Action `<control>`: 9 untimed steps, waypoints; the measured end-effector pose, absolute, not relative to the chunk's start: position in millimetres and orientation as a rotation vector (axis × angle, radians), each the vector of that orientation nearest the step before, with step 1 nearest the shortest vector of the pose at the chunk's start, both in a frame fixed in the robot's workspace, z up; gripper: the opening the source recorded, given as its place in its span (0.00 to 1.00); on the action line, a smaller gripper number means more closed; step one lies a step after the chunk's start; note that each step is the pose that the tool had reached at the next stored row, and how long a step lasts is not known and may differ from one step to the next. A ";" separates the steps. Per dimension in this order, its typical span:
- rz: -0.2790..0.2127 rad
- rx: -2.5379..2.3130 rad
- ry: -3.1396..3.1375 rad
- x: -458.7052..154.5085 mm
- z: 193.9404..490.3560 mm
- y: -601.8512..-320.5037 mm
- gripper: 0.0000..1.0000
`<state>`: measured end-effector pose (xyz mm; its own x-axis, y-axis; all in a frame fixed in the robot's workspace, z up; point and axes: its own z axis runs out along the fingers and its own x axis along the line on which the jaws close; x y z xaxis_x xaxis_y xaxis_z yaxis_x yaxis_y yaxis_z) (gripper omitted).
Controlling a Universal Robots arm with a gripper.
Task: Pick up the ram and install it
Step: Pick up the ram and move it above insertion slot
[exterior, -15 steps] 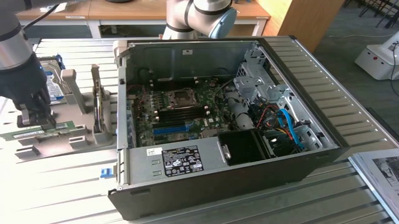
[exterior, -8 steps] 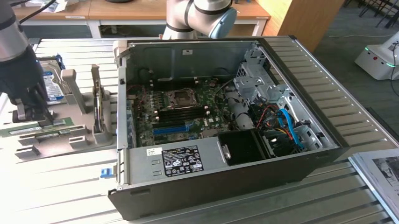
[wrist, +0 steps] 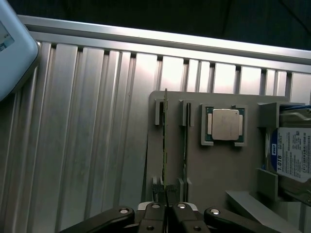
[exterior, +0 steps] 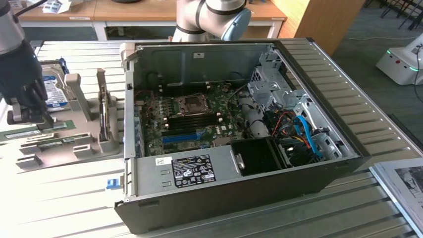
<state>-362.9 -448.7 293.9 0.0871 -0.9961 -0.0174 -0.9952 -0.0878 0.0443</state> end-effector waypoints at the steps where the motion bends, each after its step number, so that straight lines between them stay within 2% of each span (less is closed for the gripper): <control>1: -0.067 2.300 -2.108 -363.0 295.5 -448.6 0.12; 9: -0.067 2.296 -2.113 -363.0 309.4 -448.6 0.12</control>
